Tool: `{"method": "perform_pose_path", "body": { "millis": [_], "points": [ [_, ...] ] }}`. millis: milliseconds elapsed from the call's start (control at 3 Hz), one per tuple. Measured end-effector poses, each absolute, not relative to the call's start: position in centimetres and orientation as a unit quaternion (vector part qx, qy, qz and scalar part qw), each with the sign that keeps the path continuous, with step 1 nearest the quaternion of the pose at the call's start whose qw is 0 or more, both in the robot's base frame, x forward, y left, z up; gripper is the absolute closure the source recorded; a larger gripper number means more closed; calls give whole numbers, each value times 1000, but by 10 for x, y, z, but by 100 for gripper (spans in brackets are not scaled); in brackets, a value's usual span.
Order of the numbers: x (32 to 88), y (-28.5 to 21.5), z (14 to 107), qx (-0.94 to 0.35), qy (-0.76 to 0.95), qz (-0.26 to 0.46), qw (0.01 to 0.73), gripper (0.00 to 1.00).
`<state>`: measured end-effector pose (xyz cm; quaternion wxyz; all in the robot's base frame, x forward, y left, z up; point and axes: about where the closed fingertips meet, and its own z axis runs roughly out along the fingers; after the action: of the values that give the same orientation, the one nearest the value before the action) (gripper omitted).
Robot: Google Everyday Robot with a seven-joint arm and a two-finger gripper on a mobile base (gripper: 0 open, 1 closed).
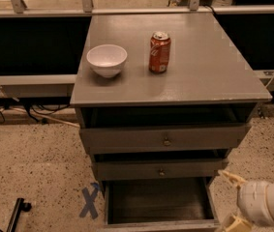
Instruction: Close bottom drawer
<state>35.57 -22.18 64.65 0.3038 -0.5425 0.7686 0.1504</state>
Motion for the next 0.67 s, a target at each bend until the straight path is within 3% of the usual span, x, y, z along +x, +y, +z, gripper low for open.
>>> {"method": "perform_pose_path", "body": {
  "millis": [667],
  "points": [
    [339,-224,566,-551,747,174,329,0]
  ]
}}
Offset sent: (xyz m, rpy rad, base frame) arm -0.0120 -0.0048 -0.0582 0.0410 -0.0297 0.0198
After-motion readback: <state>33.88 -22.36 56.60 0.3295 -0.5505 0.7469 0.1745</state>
